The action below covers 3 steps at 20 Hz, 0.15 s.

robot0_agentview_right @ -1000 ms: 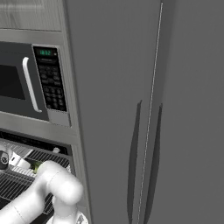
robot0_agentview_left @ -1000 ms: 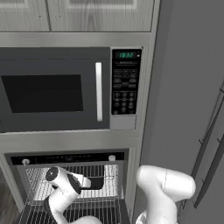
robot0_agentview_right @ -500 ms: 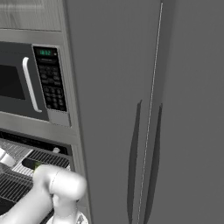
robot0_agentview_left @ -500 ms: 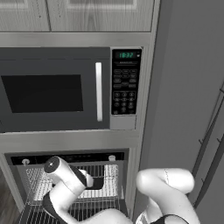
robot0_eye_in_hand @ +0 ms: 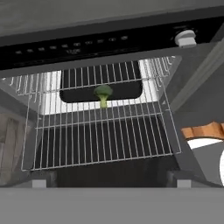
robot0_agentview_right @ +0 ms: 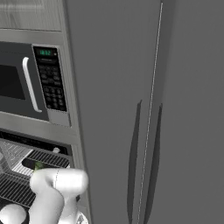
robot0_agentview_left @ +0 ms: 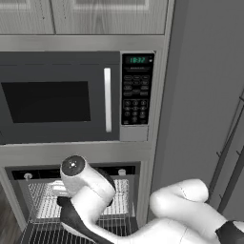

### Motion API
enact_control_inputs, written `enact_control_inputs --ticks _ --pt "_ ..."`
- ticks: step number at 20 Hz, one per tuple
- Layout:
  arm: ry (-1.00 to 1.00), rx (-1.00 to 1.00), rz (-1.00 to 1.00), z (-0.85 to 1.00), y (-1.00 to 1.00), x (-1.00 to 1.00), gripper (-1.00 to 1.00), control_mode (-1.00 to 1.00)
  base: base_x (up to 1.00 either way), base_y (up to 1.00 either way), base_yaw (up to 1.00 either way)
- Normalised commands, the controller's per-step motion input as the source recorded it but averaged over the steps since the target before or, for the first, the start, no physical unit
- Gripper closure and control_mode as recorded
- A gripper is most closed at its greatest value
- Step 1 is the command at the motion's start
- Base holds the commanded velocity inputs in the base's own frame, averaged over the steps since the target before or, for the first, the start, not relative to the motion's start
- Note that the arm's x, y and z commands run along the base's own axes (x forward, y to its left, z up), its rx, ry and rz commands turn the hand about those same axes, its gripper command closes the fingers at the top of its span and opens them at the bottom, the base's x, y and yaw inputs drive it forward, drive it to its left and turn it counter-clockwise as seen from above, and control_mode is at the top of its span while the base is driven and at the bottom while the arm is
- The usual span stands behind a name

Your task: Place the broccoli on the bottom rack of the oven.

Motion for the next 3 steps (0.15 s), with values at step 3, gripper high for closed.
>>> enact_control_inputs --ticks 3 --pt "0.0 0.31 0.17 1.0 -0.13 -0.39 -1.0 -1.0 0.0 0.0 0.0"
